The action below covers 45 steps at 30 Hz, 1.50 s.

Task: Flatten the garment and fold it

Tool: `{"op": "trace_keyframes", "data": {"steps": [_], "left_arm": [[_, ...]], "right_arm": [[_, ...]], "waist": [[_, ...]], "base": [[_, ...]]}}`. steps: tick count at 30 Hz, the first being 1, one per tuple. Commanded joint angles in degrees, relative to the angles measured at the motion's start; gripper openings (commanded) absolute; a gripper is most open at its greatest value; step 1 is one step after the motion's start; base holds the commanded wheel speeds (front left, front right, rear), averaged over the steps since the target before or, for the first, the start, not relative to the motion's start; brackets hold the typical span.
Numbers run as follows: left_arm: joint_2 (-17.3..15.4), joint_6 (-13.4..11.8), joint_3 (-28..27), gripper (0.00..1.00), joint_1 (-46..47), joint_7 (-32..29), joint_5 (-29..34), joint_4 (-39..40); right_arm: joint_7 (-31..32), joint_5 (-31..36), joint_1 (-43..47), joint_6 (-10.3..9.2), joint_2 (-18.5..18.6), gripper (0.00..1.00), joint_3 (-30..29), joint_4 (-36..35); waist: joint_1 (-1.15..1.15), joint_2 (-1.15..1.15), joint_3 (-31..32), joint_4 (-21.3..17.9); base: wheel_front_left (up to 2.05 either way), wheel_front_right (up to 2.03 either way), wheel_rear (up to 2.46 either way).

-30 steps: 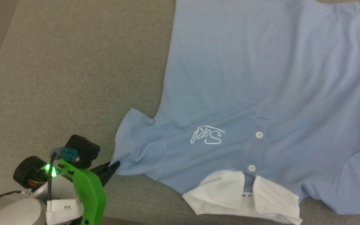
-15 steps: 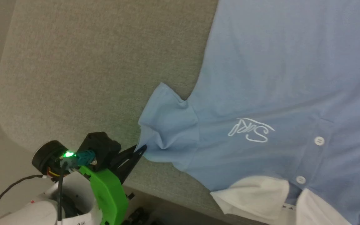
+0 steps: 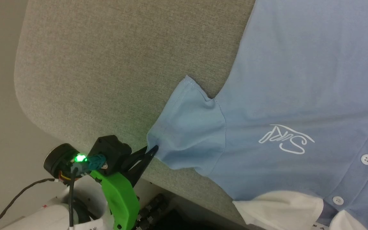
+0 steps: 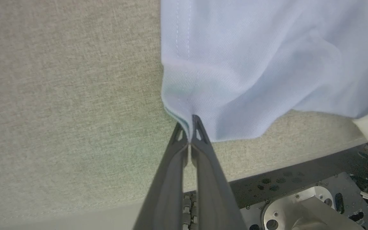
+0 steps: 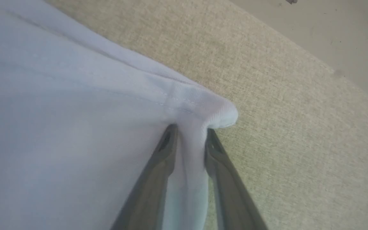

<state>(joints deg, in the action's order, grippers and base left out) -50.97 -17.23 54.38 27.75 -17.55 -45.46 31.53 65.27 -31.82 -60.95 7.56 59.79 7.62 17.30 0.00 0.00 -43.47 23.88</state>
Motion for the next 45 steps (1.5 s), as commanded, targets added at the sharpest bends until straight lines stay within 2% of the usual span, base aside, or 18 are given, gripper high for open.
{"op": "trace_keyframes", "data": {"steps": [1, 7, 13, 17, 25, 30, 35, 40, 45], "left_arm": [[0.43, -0.37, -0.16, 0.0, 0.71, 0.2, -0.1, -0.38], [0.37, -0.5, -0.41, 0.0, 0.93, -0.29, -0.74, -1.82], [0.77, -0.97, -1.21, 0.0, 0.3, -0.96, -3.77, -4.54], [0.67, -0.49, -0.68, 0.0, 0.05, -1.96, -4.56, -6.58], [0.78, -1.69, -0.36, 0.0, -3.05, -2.67, -7.98, -9.02], [1.07, -2.69, -0.93, 0.0, -4.68, -1.96, -9.78, -10.7], [1.84, -3.47, -0.94, 0.0, -5.78, -1.39, -10.56, -12.02], [2.63, -4.07, -0.87, 0.0, -6.77, -0.71, -11.08, -13.35], [3.12, -4.4, -0.88, 0.0, -7.0, -0.4, -11.22, -13.97]], "right_arm": [[0.47, -0.21, 4.79, -0.08, -1.66, 0.0, 1.99, 2.54], [-2.65, -0.99, 7.86, -0.08, -1.76, 0.0, 2.61, 2.68], [-7.08, -2.94, 13.57, -0.08, -2.32, 0.0, 4.67, 3.73], [-10.79, -4.51, 19.74, -0.08, -2.02, 0.0, 6.43, 4.73], [-15.72, -8.67, 33.01, -0.08, -2.77, 0.0, 8.39, 3.37], [-17.34, -11.16, 41.56, -0.08, -3.3, 0.0, 4.88, 1.22], [-17.23, -10.55, 50.24, -0.08, -3.97, 0.0, 0.93, -1.86], [-14.02, -8.49, 59.94, -0.08, -6.52, 0.0, -4.49, -5.19], [-9.87, -5.44, 67.71, -0.08, -11.07, 0.0, -9.77, -9.63]], "waist": [[0.0, 0.0, 0.21, -0.24], [0.0, 0.0, 3.44, -2.57], [0.0, 0.0, 9.87, -6.49], [0.0, 0.0, 15.15, -9.06], [0.0, 0.0, 23.6, -14.52], [0.0, 0.0, 26.81, -16.58], [0.0, 0.0, 29.01, -17.91], [0.0, 0.0, 30.64, -18.55], [0.0, 0.0, 31.17, -18.8]], "base": [[0.0, 0.0, 0.0], [0.0, 0.0, 0.0], [0.0, 0.0, 0.0], [0.0, 0.0, 0.0], [0.0, 0.0, 0.0], [0.0, 0.0, 0.0], [0.0, 0.0, 0.0], [0.0, 0.0, 0.0], [0.0, 0.0, 0.0]]}}
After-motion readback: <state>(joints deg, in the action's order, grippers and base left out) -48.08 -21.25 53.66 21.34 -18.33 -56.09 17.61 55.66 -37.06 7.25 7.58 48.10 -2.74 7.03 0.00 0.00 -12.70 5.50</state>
